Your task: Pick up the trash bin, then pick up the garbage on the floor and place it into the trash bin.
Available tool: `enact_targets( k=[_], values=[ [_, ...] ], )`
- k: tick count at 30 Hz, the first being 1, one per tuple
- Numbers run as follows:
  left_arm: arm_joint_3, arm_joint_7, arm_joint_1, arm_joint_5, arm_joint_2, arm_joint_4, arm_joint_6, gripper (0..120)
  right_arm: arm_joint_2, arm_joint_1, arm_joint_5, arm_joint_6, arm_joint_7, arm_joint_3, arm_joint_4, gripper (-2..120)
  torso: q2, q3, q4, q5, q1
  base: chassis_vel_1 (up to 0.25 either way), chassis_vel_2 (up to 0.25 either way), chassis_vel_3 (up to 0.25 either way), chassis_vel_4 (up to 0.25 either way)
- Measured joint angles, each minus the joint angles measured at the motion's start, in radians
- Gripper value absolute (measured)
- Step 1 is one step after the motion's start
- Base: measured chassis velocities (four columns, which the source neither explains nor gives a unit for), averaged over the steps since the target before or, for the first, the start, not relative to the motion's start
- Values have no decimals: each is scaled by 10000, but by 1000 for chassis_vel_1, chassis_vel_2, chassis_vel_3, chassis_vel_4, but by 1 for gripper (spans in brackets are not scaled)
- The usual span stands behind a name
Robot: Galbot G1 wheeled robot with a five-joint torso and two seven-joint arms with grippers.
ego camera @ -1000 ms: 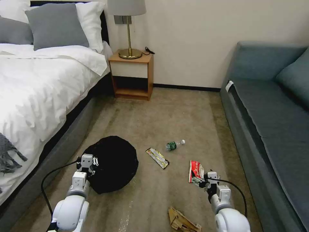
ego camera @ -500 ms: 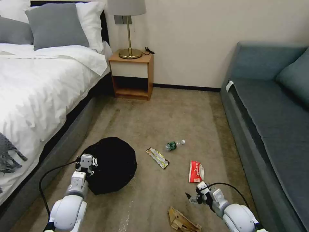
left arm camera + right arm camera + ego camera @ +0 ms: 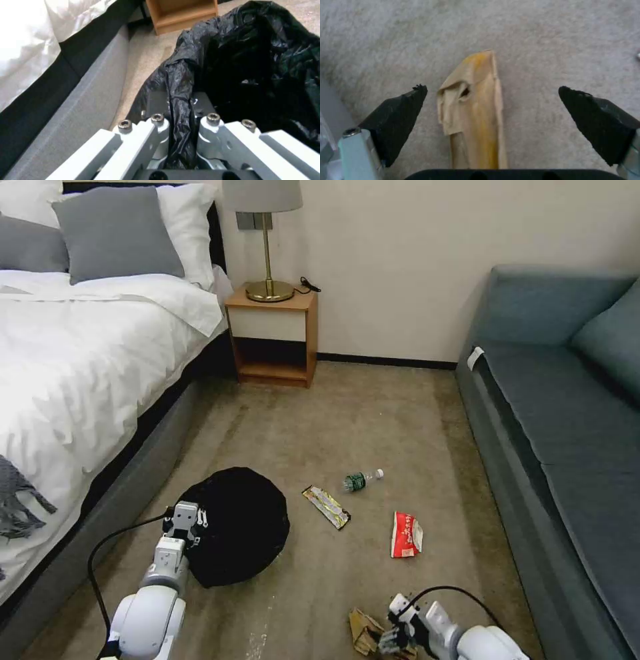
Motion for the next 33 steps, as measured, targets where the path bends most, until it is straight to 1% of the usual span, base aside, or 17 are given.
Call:
enact_targets(
  k=[3, 6, 7, 9, 16, 19, 20, 21, 22, 24, 25, 26, 27, 30, 31, 33],
  values=[
    [-24, 71, 0, 69, -62, 0, -47, 5, 64, 21, -121, 42, -6, -134, -203, 100, 0, 0, -1, 0, 0, 0, 0, 0, 0],
    [-52, 112, -43, 105, -111, 44, -94, 5, 261, 201, -532, 250, -74, -218, -839, 100, 0, 0, 0, 0, 0, 0, 0, 0, 0],
    [-52, 112, -43, 105, -111, 44, -94, 5, 261, 201, -532, 250, -74, -218, -839, 100, 0, 0, 0, 0, 0, 0, 0, 0, 0],
    [18, 125, -47, 128, -166, 55, -102, 5, 384, 319, -710, 352, -93, -224, -1288, 100, 0, 0, 0, 1, 0, 0, 0, 0, 0],
    [87, 144, -46, 186, -262, 122, -151, 5, 473, 376, -929, 493, -173, -238, -1701, 99, 0, 0, 0, 0, 0, 0, 0, 0, 0],
    [88, 147, -42, 189, -267, 127, -164, 5, 508, 386, -982, 524, -204, -245, -1793, 95, 0, 0, -1, 0, 0, 0, 0, 0, 0],
    [88, 151, -37, 190, -267, 128, -168, 5, 522, 395, -1006, 540, -232, -247, -1832, 92, 0, 0, 0, 0, 0, 0, 0, 0, 0],
    [88, 156, -31, 190, -267, 127, -173, 5, 545, 426, -1052, 578, -281, -250, -1916, 85, 0, 0, 0, 0, 0, 0, 0, 0, 0],
    [88, 156, -31, 190, -267, 127, -173, 5, 545, 426, -1052, 578, -281, -250, -1916, 85, 0, 0, 0, 0, 0, 0, 0, 0, 0],
    [83, 162, -19, 190, -267, 127, -184, 5, 568, 472, -1072, 615, -314, -249, -1995, 74, 0, 0, 0, 0, 0, 0, 0, 0, 0],
    [81, 164, -11, 190, -267, 127, -191, 5, 573, 483, -1074, 623, -324, -248, -2005, 71, 0, 0, 0, 0, 0, 0, 0, 0, 0],
    [81, 164, -11, 190, -267, 127, -191, 5, 573, 483, -1074, 623, -324, -248, -2005, 71, 0, 0, 0, 0, 0, 0, 0, 0, 0],
    [81, 173, 4, 189, -267, 125, -204, 5, 575, 495, -1073, 637, -340, -244, -2006, 64, 0, 0, 0, 0, 0, 0, 0, 0, 0],
    [72, 188, 29, 184, -263, 120, -230, 5, 580, 498, -1070, 648, -350, -213, -2002, 50, 0, 0, 0, 1, 0, 0, 0, 0, 0],
    [72, 188, 29, 184, -263, 120, -230, 5, 580, 498, -1070, 648, -350, -213, -2002, 50, 0, 0, 0, 1, 0, 0, 0, 0, 0],
    [60, 204, 39, 179, -259, 106, -247, 5, 581, 494, -1064, 656, -358, -192, -1998, 42, 0, 0, 0, 0, 0, 0, 0, 0, 0]
  ],
)
